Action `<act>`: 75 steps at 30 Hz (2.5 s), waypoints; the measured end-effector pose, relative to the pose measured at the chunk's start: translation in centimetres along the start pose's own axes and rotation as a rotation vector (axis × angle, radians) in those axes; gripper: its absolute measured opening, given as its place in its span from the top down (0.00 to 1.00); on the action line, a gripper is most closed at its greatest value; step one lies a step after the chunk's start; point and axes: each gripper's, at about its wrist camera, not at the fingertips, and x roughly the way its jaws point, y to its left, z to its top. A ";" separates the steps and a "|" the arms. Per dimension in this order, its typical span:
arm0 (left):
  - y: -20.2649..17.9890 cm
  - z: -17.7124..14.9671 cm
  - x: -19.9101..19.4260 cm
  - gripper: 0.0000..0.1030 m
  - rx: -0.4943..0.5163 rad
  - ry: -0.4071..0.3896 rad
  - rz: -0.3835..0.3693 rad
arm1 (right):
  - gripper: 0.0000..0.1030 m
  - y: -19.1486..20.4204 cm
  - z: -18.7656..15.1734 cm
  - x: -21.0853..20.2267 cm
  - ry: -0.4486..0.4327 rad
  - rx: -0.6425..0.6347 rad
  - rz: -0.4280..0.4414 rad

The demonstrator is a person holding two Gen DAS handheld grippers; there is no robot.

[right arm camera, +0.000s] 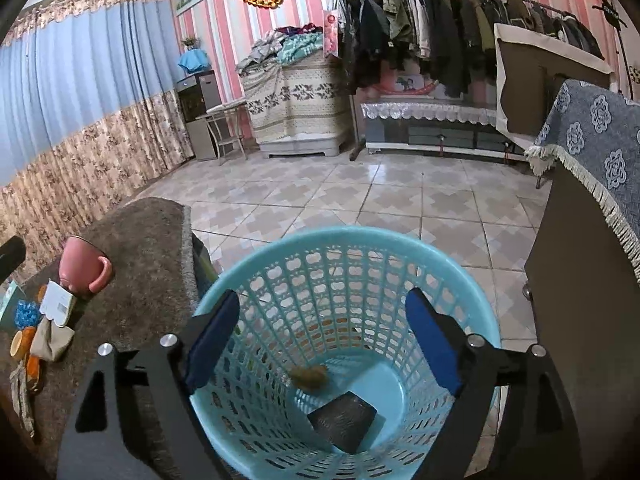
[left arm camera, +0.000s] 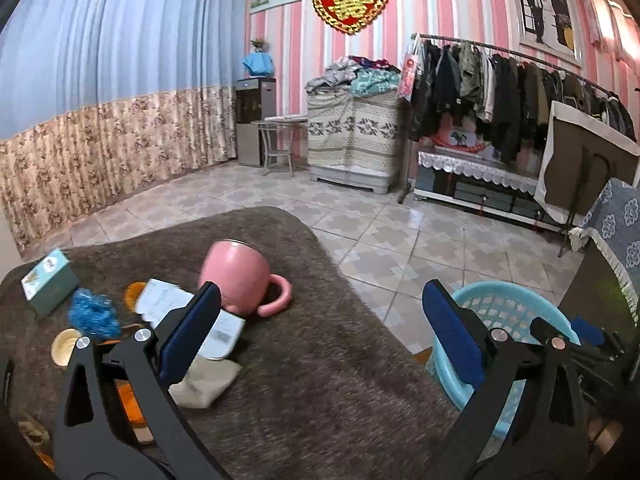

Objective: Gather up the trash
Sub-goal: 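Return both tools to the rug and grasp the orange snack bag with left, then grasp the clear snack packet with the right gripper while left holds the orange bag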

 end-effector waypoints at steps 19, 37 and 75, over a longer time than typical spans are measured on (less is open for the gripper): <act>9.2 -2.5 -12.3 0.05 -0.077 -0.063 0.172 | 0.11 7.5 -2.2 -7.0 -0.092 -0.165 0.198; 21.8 -9.8 -16.6 0.05 -0.192 0.039 0.351 | 0.11 15.0 -6.3 -8.2 -0.050 -0.371 0.293; 24.2 -14.5 -14.2 1.00 -0.214 0.200 0.088 | 0.11 21.3 -9.8 -8.1 0.026 -0.492 0.385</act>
